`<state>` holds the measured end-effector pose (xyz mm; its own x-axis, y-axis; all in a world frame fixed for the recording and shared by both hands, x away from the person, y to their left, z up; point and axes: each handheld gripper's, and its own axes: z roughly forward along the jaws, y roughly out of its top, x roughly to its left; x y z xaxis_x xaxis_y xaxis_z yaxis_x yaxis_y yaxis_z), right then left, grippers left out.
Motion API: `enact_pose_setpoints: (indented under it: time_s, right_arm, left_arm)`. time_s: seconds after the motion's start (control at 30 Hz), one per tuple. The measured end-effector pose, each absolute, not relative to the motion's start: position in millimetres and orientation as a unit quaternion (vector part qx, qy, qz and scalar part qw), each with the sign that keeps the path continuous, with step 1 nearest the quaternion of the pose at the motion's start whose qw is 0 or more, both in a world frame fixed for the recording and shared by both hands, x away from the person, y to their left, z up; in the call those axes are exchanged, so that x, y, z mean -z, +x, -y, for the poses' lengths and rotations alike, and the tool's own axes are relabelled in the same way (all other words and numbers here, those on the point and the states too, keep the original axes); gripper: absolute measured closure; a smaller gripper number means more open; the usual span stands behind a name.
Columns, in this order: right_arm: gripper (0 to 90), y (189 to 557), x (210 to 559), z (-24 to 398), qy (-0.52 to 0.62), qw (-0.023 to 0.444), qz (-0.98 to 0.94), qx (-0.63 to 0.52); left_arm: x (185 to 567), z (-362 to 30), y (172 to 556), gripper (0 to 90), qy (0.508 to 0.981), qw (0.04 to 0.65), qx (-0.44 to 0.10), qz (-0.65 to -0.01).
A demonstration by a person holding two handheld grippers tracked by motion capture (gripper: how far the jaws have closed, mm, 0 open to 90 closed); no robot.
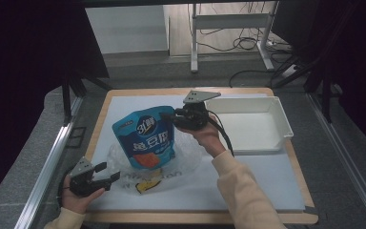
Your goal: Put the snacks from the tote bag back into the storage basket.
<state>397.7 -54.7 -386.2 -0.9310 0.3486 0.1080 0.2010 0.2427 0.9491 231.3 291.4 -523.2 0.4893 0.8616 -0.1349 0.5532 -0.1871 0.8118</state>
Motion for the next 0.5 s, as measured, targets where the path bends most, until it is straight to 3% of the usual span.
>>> enact_pose_setpoints:
  time_s: [0.3,0.5]
  right_arm:
    - [77.6,396.9,387.2,56.2,0.164,0.064,-0.786,-0.593]
    - [71.0,393.4,387.2,59.6,0.174,0.073,-0.785,-0.590]
  left_arm:
    - [523.4,-290.9,231.4,28.9,0.749,0.428,-0.180,-0.473]
    - [523.2,-291.2,231.2,28.9,0.749,0.428,-0.180,-0.473]
